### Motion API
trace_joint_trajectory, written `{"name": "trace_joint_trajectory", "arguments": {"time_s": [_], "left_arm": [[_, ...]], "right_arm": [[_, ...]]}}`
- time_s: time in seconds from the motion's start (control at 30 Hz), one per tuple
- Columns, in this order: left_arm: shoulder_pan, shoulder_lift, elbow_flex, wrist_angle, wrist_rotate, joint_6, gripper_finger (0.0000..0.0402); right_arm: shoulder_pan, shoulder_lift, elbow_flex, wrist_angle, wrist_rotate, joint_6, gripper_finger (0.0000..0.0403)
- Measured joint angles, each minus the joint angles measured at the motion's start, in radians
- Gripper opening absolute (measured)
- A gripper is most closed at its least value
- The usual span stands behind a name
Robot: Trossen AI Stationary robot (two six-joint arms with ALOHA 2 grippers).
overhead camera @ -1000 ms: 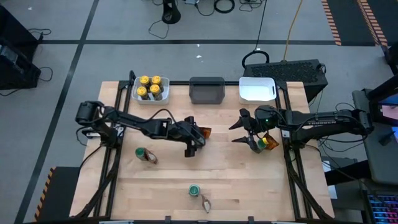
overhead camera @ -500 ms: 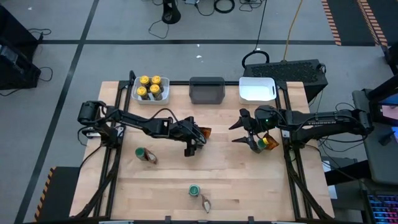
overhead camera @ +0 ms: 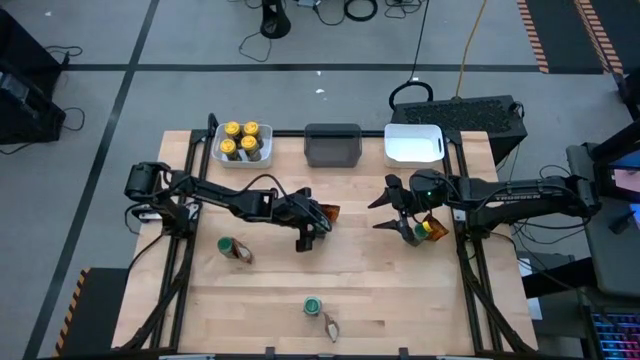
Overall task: Sort spices by type
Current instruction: Put the top center green seasoning bottle into the black bin
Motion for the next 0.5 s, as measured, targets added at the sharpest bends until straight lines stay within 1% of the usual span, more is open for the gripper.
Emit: {"name": "trace_joint_trajectory", "arguments": {"time_s": [0.27,0.5], "left_arm": [[0.0,0.0,0.0,0.0,0.0,0.0,0.0216],[0.0,-0.005,0.001,-0.003,0.001,-0.001,0.0215]], "right_arm": [[0.0,0.0,0.0,0.0,0.0,0.0,0.0263],[0.0,0.0,0.0,0.0,0.0,0.0,0.0263]]}}
